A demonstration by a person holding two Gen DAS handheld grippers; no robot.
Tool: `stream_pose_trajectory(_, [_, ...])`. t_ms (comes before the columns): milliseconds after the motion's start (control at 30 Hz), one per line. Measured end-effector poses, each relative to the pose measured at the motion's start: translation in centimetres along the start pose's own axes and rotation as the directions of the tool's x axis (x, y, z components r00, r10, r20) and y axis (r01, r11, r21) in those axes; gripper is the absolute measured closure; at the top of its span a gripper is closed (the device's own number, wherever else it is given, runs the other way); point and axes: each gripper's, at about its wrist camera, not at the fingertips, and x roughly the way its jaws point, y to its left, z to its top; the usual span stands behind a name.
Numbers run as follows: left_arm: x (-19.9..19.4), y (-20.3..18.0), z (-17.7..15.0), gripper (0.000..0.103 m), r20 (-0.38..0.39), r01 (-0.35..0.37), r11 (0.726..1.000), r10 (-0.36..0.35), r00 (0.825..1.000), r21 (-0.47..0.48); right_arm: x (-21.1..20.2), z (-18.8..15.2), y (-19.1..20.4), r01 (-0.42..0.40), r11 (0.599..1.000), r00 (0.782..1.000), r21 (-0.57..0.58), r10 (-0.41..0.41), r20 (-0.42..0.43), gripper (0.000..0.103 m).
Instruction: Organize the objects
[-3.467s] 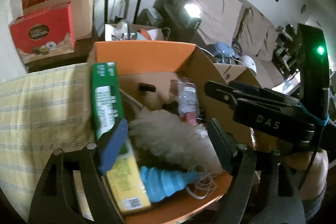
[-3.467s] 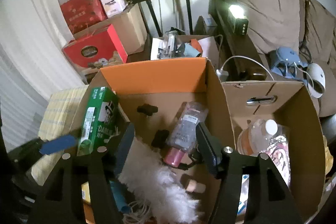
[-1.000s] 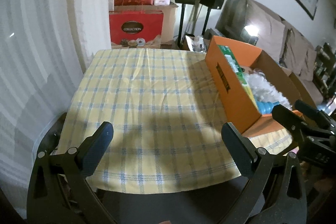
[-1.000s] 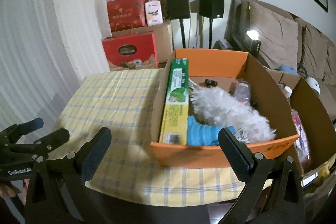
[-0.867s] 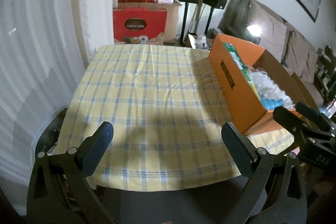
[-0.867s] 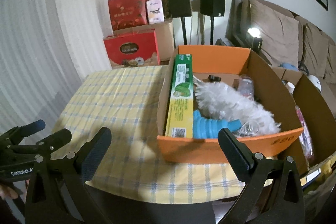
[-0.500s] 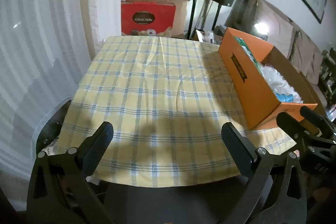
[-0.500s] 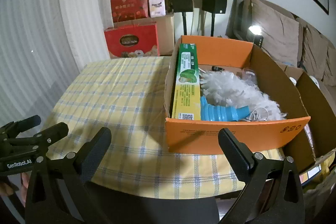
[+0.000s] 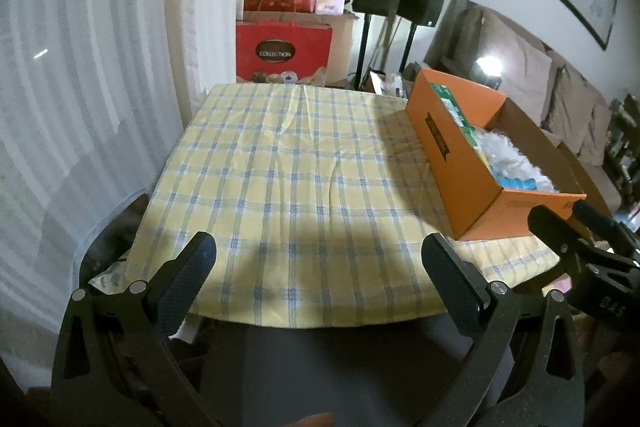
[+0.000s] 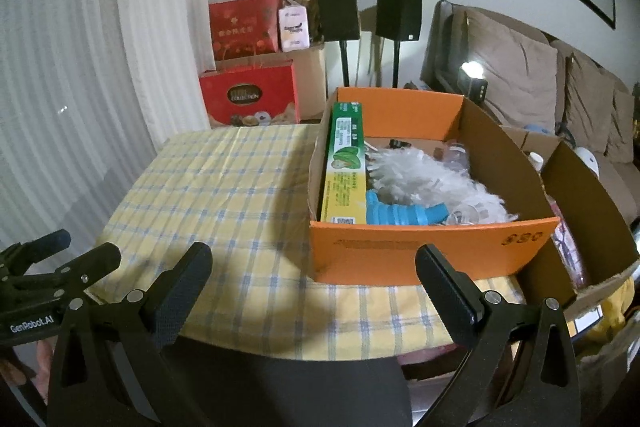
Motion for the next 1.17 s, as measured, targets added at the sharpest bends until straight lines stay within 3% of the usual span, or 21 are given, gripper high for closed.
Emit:
stream_pose_trajectory(400, [-1.8,0.2,-0.4,0.0,0.014,-0.003,1.0,0.004,1.0,-0.015,-2.6,-0.6,0.1,0.016,1.0,0.999,-0.016,-0.016,0.035,0.0])
stream_pose_trajectory(1167, [-2.5,-0.1,-0.6,0.001,0.038,-0.024,1.0,0.024,0.999,-0.003,-3.2,-0.9,0.0,0.02,1.0,0.999,-0.009,-0.02,0.041,0.0])
